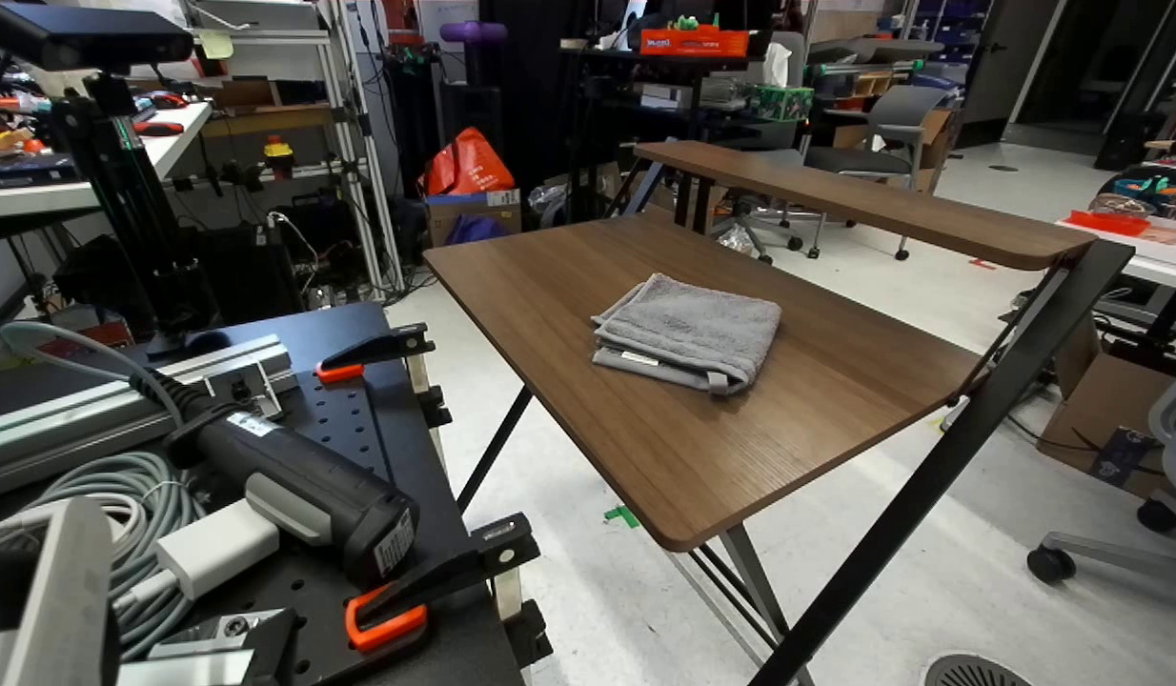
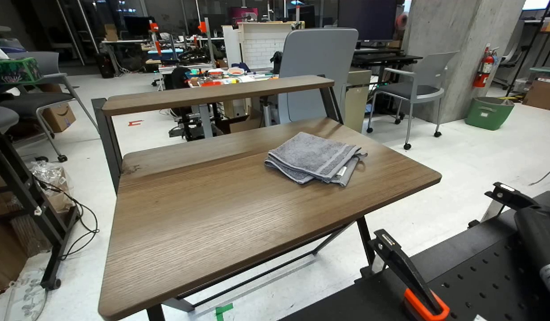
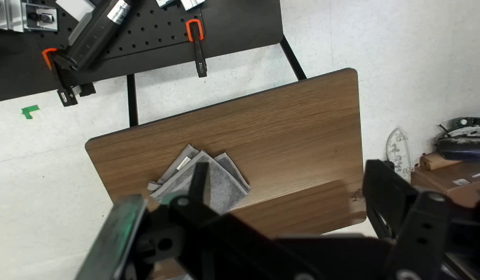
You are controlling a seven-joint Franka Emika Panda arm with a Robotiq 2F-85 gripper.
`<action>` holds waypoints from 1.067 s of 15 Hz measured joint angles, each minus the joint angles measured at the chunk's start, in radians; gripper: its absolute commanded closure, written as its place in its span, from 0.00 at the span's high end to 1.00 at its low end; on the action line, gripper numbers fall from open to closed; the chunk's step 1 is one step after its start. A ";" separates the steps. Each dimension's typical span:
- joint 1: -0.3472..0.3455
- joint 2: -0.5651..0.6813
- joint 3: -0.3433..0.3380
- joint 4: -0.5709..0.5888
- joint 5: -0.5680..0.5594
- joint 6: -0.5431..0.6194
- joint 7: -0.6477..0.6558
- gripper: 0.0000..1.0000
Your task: Slide the cloth to the left on the table
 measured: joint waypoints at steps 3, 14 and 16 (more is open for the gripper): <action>0.000 0.000 0.000 0.000 0.000 0.000 0.000 1.00; -0.064 0.055 0.028 -0.061 -0.095 0.129 0.056 1.00; -0.094 0.116 0.039 -0.070 -0.148 0.195 0.099 1.00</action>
